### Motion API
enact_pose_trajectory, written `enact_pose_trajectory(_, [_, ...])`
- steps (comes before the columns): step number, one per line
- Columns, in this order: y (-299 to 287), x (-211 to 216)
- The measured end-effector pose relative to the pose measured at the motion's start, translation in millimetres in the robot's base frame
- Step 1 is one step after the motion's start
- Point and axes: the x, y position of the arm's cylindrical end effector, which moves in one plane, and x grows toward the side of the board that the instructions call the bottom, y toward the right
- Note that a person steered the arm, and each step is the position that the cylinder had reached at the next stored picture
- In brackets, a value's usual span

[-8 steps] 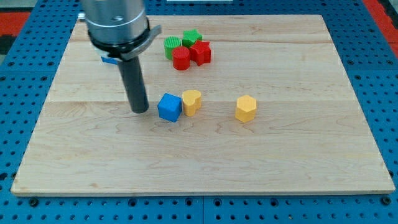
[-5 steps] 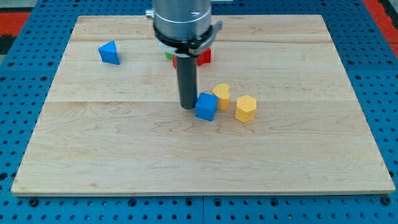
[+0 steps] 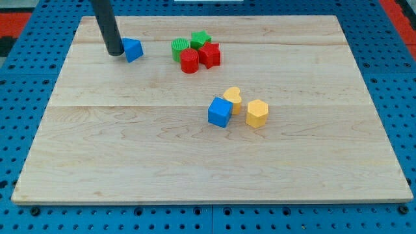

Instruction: Move the blue triangle diagonal top left to the green circle

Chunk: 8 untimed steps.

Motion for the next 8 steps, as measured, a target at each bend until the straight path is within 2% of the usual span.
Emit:
enact_pose_trajectory(1, [-12.2,-31.3])
enact_pose_trajectory(2, [29.0,-35.2])
enact_pose_trajectory(3, [73.7,25.7])
enact_pose_trajectory(4, [41.5,44.4])
enact_pose_trajectory(6, [22.3,-38.3])
enact_pose_trajectory(7, [-27.5,-50.6])
enact_pose_trajectory(8, [-38.6,-32.7])
